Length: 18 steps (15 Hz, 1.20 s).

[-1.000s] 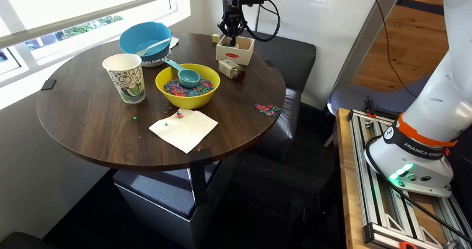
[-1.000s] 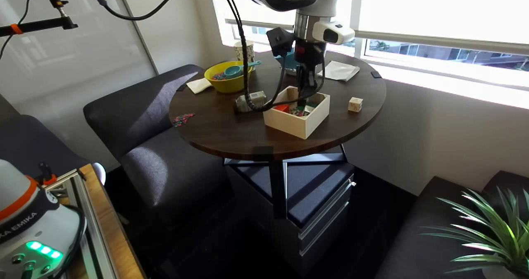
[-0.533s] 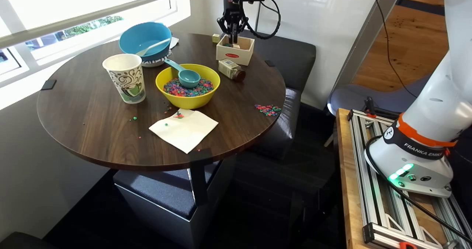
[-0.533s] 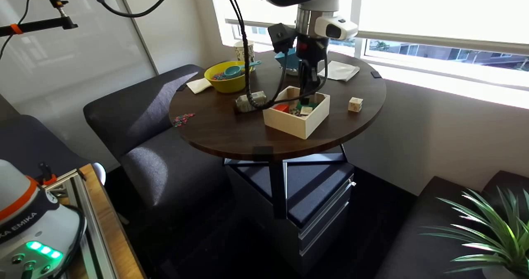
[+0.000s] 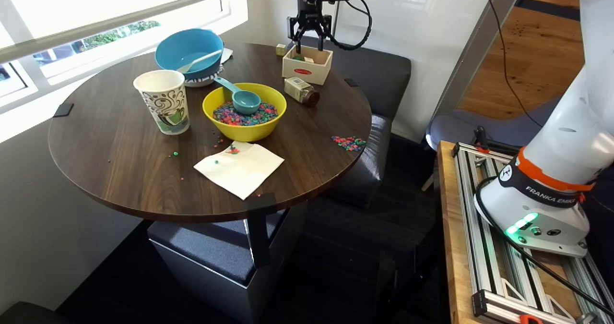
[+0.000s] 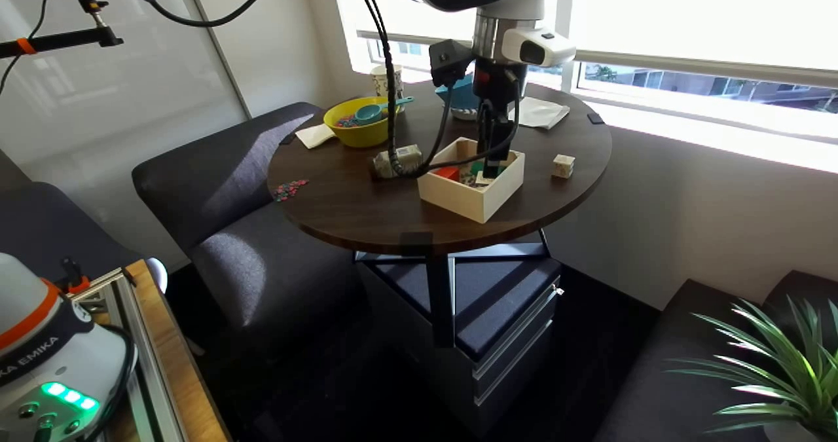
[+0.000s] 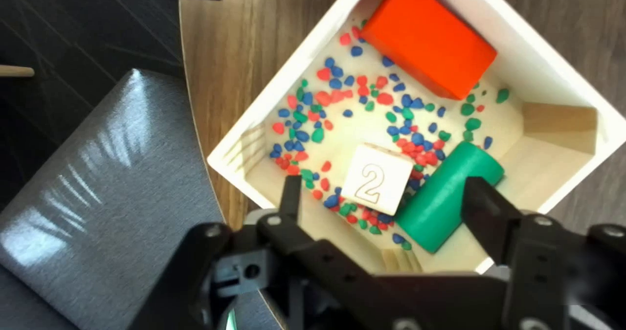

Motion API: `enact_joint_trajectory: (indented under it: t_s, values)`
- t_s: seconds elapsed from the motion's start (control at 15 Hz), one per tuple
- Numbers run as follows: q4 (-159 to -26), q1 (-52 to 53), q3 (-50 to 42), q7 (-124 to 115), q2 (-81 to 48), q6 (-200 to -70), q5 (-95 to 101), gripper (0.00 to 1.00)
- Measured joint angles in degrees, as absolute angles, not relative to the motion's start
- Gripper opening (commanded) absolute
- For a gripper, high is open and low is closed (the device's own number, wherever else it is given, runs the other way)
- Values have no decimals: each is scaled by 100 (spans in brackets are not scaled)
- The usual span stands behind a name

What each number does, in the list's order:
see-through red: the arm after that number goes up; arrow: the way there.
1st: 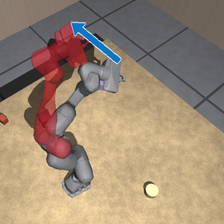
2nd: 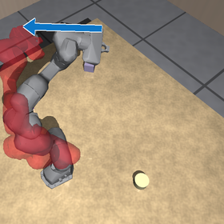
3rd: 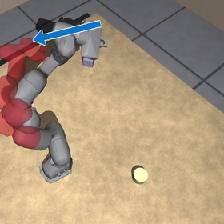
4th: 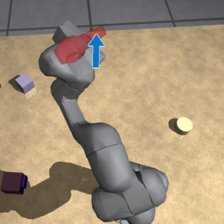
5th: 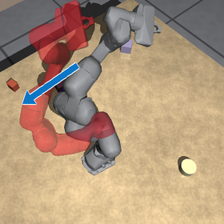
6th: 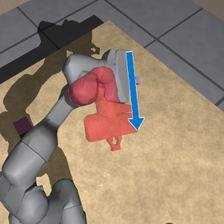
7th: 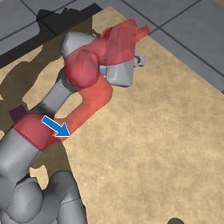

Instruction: Remove one block from the box and put it on top of the jar.

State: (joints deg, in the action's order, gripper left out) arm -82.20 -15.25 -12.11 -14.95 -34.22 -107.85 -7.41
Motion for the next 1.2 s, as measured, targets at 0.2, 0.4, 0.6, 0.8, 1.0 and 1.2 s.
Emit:
enact_joint_trajectory:
  t_s: [0.2,0.4,0.6,0.8,1.0,1.2]
  values:
    - [-8340,-1542,-1208,-1531,-3452,-10785,-751,96]
    - [-8465,-1530,-1197,-1574,-3476,-10784,-752,72]
    - [-8546,-1505,-1190,-1677,-3481,-10798,-761,62]
    - [-8682,-1457,-1185,-1848,-3496,-11374,-765,70]
    - [-8901,-1377,-1199,-2066,-3516,-12280,-740,46]
    - [-9010,-1265,-1279,-2287,-3519,-12676,-643,31]
